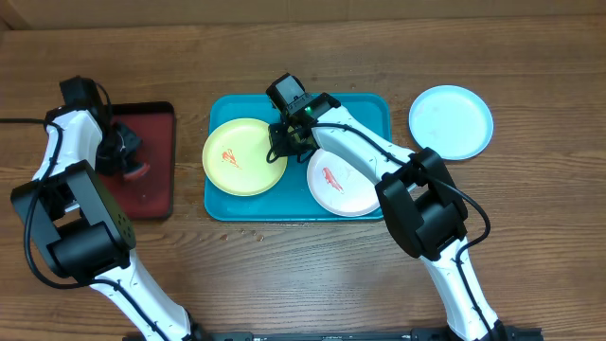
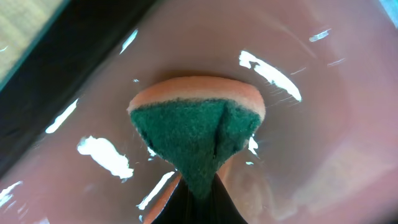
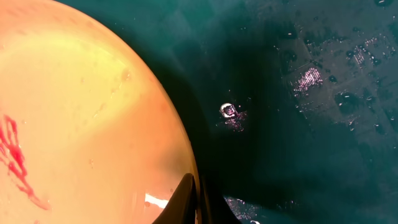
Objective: Clean dirty plates on tray and stack at the side
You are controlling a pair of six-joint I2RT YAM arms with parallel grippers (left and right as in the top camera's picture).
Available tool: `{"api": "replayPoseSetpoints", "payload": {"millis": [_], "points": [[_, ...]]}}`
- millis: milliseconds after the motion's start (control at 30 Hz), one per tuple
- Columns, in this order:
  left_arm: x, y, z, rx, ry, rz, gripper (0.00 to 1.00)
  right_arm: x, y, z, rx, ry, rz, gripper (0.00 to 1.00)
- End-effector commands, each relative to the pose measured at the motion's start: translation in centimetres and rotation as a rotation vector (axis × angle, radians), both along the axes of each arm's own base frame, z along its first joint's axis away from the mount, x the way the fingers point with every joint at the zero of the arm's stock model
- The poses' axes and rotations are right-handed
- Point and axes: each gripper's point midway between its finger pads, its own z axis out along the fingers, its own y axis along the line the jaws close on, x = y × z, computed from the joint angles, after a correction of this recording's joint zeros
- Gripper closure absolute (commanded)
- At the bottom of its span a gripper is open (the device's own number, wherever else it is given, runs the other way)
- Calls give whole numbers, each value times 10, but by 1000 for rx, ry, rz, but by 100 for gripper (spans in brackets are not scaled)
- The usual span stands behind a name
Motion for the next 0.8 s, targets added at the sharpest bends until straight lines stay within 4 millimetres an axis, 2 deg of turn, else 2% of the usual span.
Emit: {"api": "replayPoseSetpoints", "payload": {"millis": [0,67,233,333,400,500,600,767], "points": [[20,-40,-8,-163,-83,-43,96,-5,-11,-16,-57,12,-16,96],[22,-55,-12,-212,-93,-73,96,-5,-11,-16,-57,12,-16,96],[10,-64,-18,-190,-29,-199,93,-6,-12,-16,-59,15,-16,96],[-10,-47,-21,-98,74,-199,96,-5,-12,-16,-59,15,-16,96],[-31,-20,-20,29,179,-133,96,-5,-12,-16,-59,15,-16,96],[-48,8,-13,162,258,-70,96,-5,-12,-16,-59,15,-16,96],[-48,17,-11,199,257,-56,96,-5,-12,-16,-58,14,-16,96],[-29,14,-13,180,176,-59,96,-5,-12,-16,-58,14,-16,96]]}}
